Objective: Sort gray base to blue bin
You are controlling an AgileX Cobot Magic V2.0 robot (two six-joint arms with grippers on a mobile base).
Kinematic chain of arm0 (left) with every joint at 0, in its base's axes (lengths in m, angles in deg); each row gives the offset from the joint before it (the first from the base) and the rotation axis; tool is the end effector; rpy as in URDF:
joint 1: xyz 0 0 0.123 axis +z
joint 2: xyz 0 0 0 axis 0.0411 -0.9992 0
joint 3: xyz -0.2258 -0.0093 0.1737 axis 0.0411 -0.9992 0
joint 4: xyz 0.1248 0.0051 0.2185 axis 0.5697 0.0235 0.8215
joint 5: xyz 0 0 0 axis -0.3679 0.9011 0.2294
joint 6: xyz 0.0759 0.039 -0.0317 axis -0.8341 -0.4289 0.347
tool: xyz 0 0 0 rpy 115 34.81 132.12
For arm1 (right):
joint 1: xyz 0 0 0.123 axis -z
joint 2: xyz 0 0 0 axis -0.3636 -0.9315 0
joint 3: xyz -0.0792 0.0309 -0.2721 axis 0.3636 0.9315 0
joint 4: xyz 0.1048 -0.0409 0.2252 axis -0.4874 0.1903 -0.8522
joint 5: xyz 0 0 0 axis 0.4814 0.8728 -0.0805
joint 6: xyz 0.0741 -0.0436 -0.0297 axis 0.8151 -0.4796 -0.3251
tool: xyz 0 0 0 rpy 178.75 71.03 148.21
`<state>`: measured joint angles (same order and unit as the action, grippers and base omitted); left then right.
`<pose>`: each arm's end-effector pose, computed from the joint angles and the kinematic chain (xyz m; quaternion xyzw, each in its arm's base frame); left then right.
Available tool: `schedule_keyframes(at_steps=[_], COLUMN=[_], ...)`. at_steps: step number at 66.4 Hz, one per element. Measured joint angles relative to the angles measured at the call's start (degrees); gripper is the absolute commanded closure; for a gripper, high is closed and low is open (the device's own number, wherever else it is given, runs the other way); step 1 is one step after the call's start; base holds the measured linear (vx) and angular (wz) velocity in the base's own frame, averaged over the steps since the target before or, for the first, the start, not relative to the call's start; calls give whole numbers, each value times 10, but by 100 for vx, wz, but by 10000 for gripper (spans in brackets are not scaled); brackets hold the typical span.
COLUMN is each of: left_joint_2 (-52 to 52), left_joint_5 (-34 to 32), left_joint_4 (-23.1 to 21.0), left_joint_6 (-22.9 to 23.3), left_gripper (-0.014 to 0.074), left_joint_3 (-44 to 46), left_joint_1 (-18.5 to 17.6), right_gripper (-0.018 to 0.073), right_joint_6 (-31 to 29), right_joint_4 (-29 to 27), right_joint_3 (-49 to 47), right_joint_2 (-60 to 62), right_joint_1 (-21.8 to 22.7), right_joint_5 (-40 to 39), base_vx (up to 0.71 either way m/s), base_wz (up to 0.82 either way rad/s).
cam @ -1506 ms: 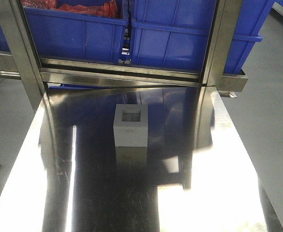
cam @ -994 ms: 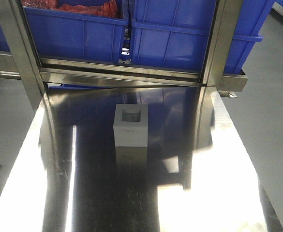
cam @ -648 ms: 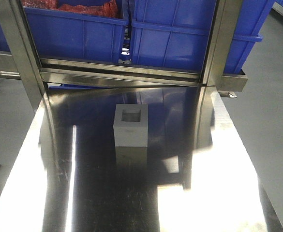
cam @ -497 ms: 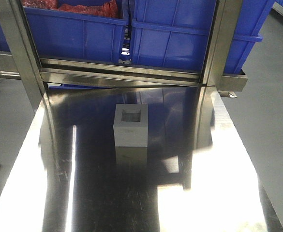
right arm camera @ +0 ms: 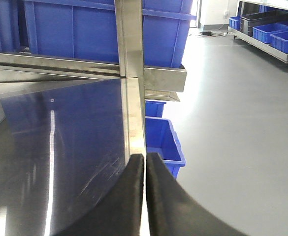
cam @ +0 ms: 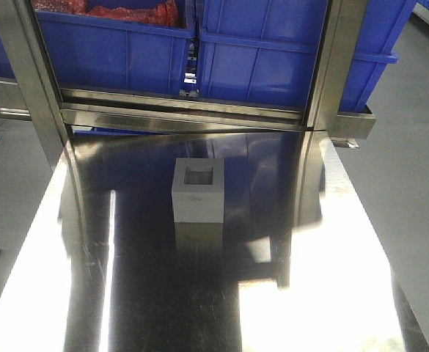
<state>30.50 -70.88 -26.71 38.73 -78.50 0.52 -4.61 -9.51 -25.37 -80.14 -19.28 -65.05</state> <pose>0.0541 0.0020 0.2107 -0.0361 0.7082 -0.0053 0.7051 0.0560 -0.0018 0.1837 0.0217 0.7604 -0.0030 0.6491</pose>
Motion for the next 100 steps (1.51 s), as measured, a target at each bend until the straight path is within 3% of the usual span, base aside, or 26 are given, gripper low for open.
schedule_keyframes(at_steps=[10,25,42,51,61,69,83,92,100], left_joint_2=[-14,-165,-268,-268,-268,-268,-268,-272,-312], left_joint_5=[61,197,226,225,226,225,222,204,203], left_joint_4=[1,2,0,0,0,0,-3,-41,-95], left_joint_6=[-7,-55,-60,-60,-59,-58,-58,-62,-129], left_gripper=[603,603,570,407,57,-140,-100,-46,10], left_joint_3=[109,267,312,312,313,313,313,317,341], left_joint_1=[0,0,0,0,0,0,0,0,0], right_gripper=[564,564,564,564,564,564,564,564,564], right_joint_6=[0,0,0,0,0,0,0,0,0], right_joint_4=[0,0,0,0,0,0,0,0,0], right_joint_3=[0,0,0,0,0,0,0,0,0], right_joint_2=[0,0,0,0,0,0,0,0,0], right_joint_1=[0,0,0,0,0,0,0,0,0], right_joint_5=[0,0,0,0,0,0,0,0,0], base_vx=[0,0,0,0,0,0,0,0,0], base_wz=[0,0,0,0,0,0,0,0,0])
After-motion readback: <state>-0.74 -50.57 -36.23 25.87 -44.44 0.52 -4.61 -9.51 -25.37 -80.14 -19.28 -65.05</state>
